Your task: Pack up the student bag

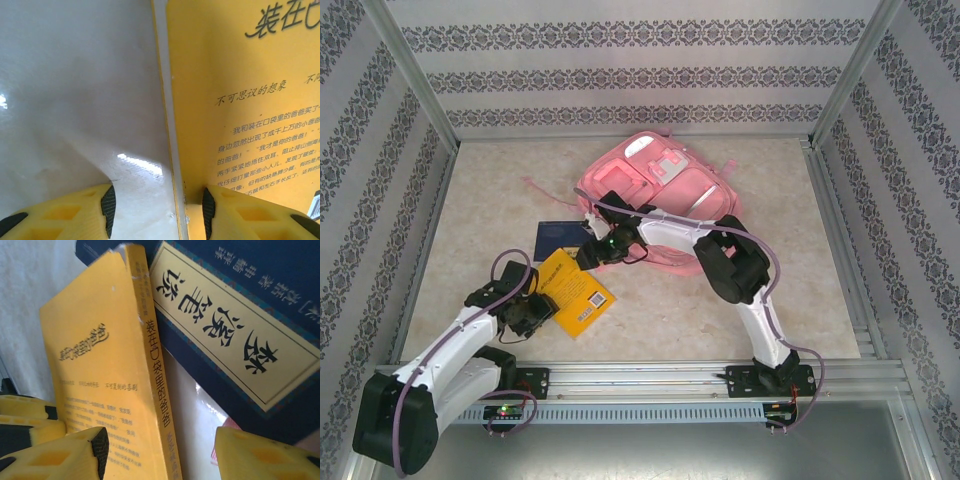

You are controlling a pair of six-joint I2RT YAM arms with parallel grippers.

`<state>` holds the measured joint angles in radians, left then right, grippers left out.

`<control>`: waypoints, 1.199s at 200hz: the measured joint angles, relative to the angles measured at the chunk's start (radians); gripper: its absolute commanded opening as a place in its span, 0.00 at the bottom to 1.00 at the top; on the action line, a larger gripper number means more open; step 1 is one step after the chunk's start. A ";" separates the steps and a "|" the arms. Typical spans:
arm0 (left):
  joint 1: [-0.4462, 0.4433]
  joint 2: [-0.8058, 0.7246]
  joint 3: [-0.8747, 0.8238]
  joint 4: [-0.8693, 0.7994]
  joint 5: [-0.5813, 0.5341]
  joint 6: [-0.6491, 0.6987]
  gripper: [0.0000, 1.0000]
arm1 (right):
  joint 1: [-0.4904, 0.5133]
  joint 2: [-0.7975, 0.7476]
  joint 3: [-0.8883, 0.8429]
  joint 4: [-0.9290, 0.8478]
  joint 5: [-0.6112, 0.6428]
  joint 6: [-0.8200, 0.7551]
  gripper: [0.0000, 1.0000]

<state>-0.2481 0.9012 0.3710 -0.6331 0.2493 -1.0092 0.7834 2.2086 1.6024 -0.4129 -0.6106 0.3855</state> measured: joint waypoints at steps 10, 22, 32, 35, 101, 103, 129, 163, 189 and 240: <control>0.004 -0.002 -0.003 0.002 0.004 -0.003 0.49 | 0.005 0.015 0.010 -0.007 -0.010 -0.002 0.59; 0.008 -0.002 -0.006 0.005 0.007 -0.006 0.48 | 0.011 0.026 0.023 -0.014 -0.026 -0.003 0.58; 0.011 -0.002 -0.007 0.006 0.008 -0.006 0.48 | 0.016 0.030 0.029 -0.014 -0.041 -0.004 0.58; 0.013 -0.002 -0.007 0.007 0.009 -0.006 0.47 | 0.018 0.031 0.031 -0.014 -0.045 -0.004 0.58; 0.034 0.017 -0.013 0.018 0.035 -0.013 0.45 | 0.036 0.044 0.025 -0.003 -0.140 -0.017 0.51; 0.034 0.018 -0.013 0.018 0.035 -0.013 0.45 | 0.035 0.044 0.024 -0.002 -0.144 -0.016 0.51; 0.035 0.042 -0.004 0.023 0.043 -0.013 0.44 | 0.028 0.044 -0.033 0.087 -0.241 0.041 0.49; 0.037 0.047 -0.004 0.031 0.050 -0.012 0.44 | 0.030 0.050 -0.093 0.200 -0.367 0.147 0.44; 0.040 0.040 -0.005 0.031 0.053 -0.010 0.45 | 0.039 0.054 -0.104 0.240 -0.386 0.187 0.19; 0.039 -0.034 -0.011 0.053 0.080 0.037 0.53 | 0.004 -0.034 -0.224 0.291 -0.357 0.221 0.00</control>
<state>-0.2089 0.8673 0.3603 -0.5804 0.3290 -0.9722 0.7872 2.1746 1.3788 -0.1223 -0.9680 0.6067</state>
